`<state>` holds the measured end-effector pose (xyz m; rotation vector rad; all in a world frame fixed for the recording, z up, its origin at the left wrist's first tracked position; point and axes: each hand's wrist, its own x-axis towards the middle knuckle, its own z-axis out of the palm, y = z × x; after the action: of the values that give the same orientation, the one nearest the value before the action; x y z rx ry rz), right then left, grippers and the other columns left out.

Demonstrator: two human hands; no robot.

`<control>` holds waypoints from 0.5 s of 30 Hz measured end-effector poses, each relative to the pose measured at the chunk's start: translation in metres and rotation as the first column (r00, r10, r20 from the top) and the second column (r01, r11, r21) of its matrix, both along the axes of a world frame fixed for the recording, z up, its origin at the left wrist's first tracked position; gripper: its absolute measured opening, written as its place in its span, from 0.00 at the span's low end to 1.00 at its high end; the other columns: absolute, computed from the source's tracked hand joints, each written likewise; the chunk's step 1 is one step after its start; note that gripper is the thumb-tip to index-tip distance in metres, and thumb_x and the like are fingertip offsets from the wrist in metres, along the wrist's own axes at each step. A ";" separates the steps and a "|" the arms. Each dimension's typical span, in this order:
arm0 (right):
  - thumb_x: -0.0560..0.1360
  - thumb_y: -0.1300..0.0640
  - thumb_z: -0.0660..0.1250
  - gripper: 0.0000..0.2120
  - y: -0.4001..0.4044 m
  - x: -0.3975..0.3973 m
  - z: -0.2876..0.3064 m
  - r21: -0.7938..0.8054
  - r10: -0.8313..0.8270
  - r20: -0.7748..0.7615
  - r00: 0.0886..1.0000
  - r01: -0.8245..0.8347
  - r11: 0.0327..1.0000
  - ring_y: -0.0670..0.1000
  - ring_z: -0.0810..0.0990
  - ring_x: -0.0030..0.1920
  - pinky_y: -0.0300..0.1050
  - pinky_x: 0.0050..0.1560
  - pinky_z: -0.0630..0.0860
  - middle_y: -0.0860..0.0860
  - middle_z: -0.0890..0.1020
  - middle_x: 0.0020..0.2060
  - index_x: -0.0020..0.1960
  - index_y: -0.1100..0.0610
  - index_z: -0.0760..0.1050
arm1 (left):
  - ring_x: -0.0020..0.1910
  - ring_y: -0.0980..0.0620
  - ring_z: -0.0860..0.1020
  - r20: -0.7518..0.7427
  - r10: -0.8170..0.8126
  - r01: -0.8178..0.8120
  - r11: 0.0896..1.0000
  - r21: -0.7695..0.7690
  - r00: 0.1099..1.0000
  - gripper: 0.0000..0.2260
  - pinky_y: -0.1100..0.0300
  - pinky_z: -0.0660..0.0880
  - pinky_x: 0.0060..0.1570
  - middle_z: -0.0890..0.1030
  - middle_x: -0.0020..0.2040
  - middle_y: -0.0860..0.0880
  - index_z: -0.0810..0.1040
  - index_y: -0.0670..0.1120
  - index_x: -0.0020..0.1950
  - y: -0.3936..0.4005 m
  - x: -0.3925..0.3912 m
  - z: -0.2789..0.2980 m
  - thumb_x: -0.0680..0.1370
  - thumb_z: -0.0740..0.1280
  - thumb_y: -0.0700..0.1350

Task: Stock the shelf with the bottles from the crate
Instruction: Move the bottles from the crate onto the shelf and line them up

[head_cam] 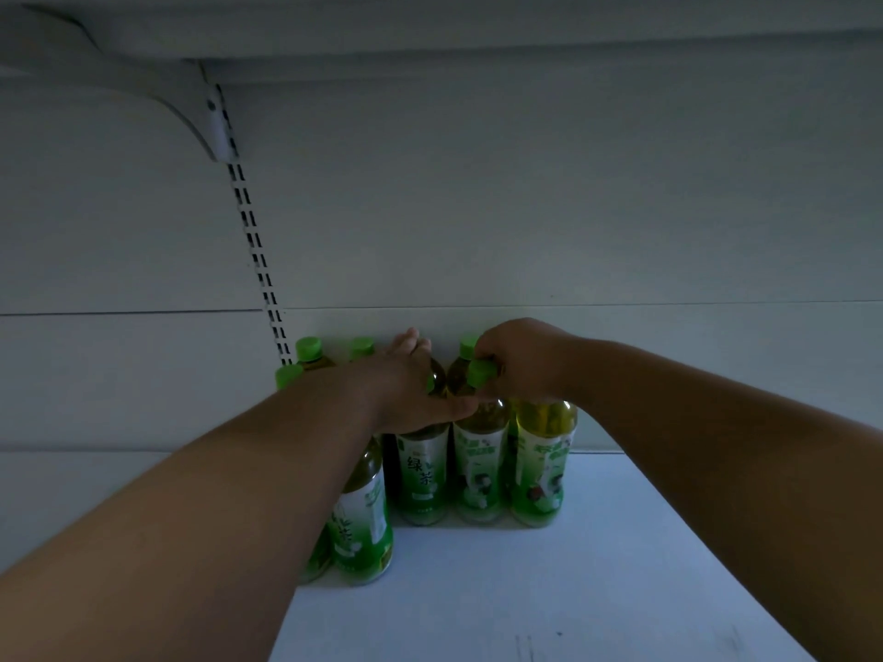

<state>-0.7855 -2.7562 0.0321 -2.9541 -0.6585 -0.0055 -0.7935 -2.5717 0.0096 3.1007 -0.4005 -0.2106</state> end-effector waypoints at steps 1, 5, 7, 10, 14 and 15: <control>0.74 0.47 0.73 0.15 0.000 0.000 0.002 0.010 -0.005 0.009 1.000 0.005 1.000 0.52 0.77 0.48 0.44 0.44 0.71 0.49 0.77 0.45 0.56 0.55 0.79 | 0.80 0.49 0.39 -0.007 -0.005 0.005 1.000 0.006 1.000 0.51 0.48 0.48 0.78 0.36 0.81 0.47 0.40 0.44 0.82 0.000 -0.001 0.000 0.72 0.54 0.76; 0.74 0.46 0.74 0.17 0.000 0.002 0.000 0.024 -0.013 0.010 1.000 0.013 1.000 0.52 0.77 0.49 0.45 0.45 0.72 0.49 0.77 0.46 0.58 0.54 0.79 | 0.80 0.49 0.39 -0.013 -0.003 0.004 1.000 0.014 1.000 0.52 0.48 0.48 0.78 0.36 0.81 0.47 0.39 0.44 0.82 0.000 0.000 0.002 0.71 0.55 0.76; 0.73 0.46 0.75 0.19 0.000 0.002 -0.005 0.023 -0.018 0.004 1.000 0.018 1.000 0.52 0.76 0.49 0.44 0.46 0.71 0.49 0.77 0.47 0.60 0.54 0.79 | 0.80 0.48 0.41 -0.013 0.014 -0.014 1.000 -0.004 1.000 0.53 0.48 0.49 0.78 0.35 0.81 0.47 0.39 0.45 0.82 0.001 0.001 0.000 0.71 0.57 0.76; 0.70 0.45 0.78 0.22 -0.002 0.002 -0.006 0.063 -0.049 0.003 0.999 0.049 0.997 0.52 0.77 0.49 0.44 0.44 0.72 0.49 0.79 0.48 0.58 0.54 0.80 | 0.80 0.49 0.41 -0.018 0.009 -0.010 1.000 -0.005 1.000 0.53 0.50 0.49 0.78 0.35 0.81 0.48 0.39 0.45 0.82 0.001 0.002 0.001 0.71 0.59 0.75; 0.66 0.43 0.80 0.26 -0.024 0.001 0.005 0.175 -0.104 -0.027 0.994 0.107 0.979 0.50 0.79 0.51 0.43 0.48 0.75 0.47 0.81 0.51 0.60 0.50 0.77 | 0.80 0.50 0.40 -0.011 -0.012 0.012 0.999 0.035 1.000 0.52 0.51 0.48 0.77 0.35 0.81 0.47 0.38 0.45 0.81 -0.002 -0.002 0.007 0.73 0.58 0.74; 0.67 0.44 0.79 0.25 -0.033 0.000 0.007 0.202 -0.118 -0.039 0.992 0.124 0.972 0.50 0.79 0.52 0.42 0.48 0.74 0.47 0.81 0.52 0.60 0.49 0.77 | 0.80 0.50 0.40 0.002 -0.020 0.020 0.999 0.031 1.000 0.52 0.51 0.48 0.77 0.35 0.81 0.48 0.38 0.45 0.81 -0.002 -0.002 0.008 0.72 0.58 0.74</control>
<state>-0.7858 -2.7887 0.0388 -2.7855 -0.4437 -0.0421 -0.7958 -2.5740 0.0174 3.1288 -0.4322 -0.2156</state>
